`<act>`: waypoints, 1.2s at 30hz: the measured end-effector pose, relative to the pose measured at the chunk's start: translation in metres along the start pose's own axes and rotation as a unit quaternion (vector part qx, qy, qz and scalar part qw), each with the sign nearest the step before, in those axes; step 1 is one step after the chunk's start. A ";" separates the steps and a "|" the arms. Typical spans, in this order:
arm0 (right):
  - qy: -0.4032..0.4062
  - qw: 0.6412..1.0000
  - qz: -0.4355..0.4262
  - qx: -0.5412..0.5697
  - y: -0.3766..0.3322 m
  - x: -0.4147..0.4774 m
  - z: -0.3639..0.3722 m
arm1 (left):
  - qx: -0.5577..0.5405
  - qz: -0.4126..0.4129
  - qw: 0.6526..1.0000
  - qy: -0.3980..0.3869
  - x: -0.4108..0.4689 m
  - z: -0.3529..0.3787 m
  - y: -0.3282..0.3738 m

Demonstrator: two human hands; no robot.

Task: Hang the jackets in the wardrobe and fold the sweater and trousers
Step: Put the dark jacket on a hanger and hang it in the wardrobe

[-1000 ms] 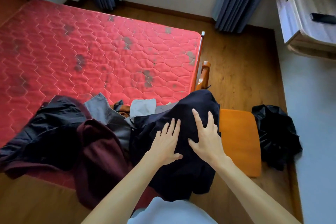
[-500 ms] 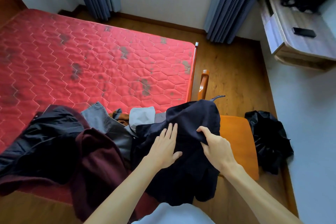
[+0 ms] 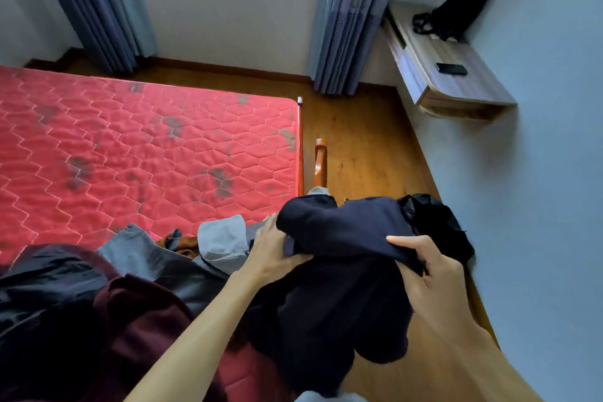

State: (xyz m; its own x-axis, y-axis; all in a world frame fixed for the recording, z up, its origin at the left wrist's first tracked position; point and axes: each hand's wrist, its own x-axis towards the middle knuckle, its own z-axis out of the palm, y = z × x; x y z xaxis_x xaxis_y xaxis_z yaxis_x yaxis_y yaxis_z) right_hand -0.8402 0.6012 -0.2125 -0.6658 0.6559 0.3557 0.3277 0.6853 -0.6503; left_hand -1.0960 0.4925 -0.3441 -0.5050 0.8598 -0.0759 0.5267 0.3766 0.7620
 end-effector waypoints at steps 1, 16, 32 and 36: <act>0.001 1.000 0.003 -0.013 0.000 -0.003 -0.007 | -0.018 0.019 1.000 -0.008 0.002 0.005 0.010; -0.117 0.993 -0.025 -0.011 0.035 -0.009 -0.049 | 0.007 0.276 0.960 0.043 -0.040 -0.038 0.168; -0.422 0.872 -0.093 0.232 0.015 0.015 -0.073 | 0.184 0.183 0.925 0.277 -0.161 -0.041 0.243; -0.490 0.810 -0.119 0.300 -0.021 -0.001 -0.079 | 0.244 0.143 0.891 0.354 -0.193 -0.053 0.255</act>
State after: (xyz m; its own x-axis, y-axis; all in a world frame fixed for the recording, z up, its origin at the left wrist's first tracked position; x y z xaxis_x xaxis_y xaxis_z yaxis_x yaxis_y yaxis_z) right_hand -0.7935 0.6117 -0.1464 -0.9706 -0.2408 0.0060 -0.0768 0.2858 -0.9552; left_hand -0.9005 0.4038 -0.1008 -0.5164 0.5762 0.6335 0.8507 0.4302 0.3021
